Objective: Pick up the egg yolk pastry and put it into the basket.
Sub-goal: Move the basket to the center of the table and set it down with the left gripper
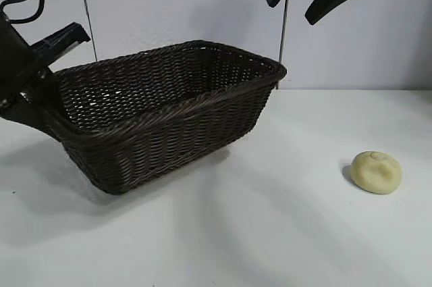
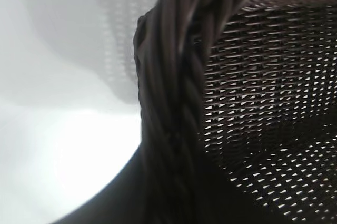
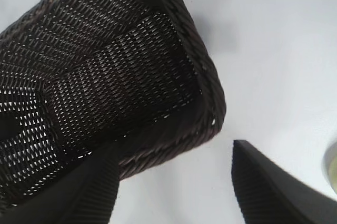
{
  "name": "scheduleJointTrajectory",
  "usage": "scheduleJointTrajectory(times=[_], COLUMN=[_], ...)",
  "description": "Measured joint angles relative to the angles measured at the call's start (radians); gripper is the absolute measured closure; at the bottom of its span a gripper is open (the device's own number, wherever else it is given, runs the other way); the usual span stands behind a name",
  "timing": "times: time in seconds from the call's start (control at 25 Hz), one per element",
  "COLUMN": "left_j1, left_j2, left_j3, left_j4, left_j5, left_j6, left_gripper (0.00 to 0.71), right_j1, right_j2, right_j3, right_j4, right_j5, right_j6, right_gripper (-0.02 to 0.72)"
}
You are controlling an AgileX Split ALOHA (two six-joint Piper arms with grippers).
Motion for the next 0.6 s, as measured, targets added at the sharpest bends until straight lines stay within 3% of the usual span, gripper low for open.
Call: scheduleJointTrajectory(times=[0.16, 0.6], left_j1=[0.000, 0.000], left_j2=[0.024, 0.219], left_j3=[-0.048, -0.339], left_j4=[0.000, 0.002], left_j5=[0.059, 0.274], left_j6=[0.090, 0.311], left_gripper=[0.611, 0.611], right_j1=[0.000, 0.000], right_j2=[0.000, 0.000], right_j3=[0.000, 0.000], right_j4=[0.000, 0.000], right_j5=[0.000, 0.002], right_j6=[0.000, 0.000], right_gripper=[0.250, 0.250])
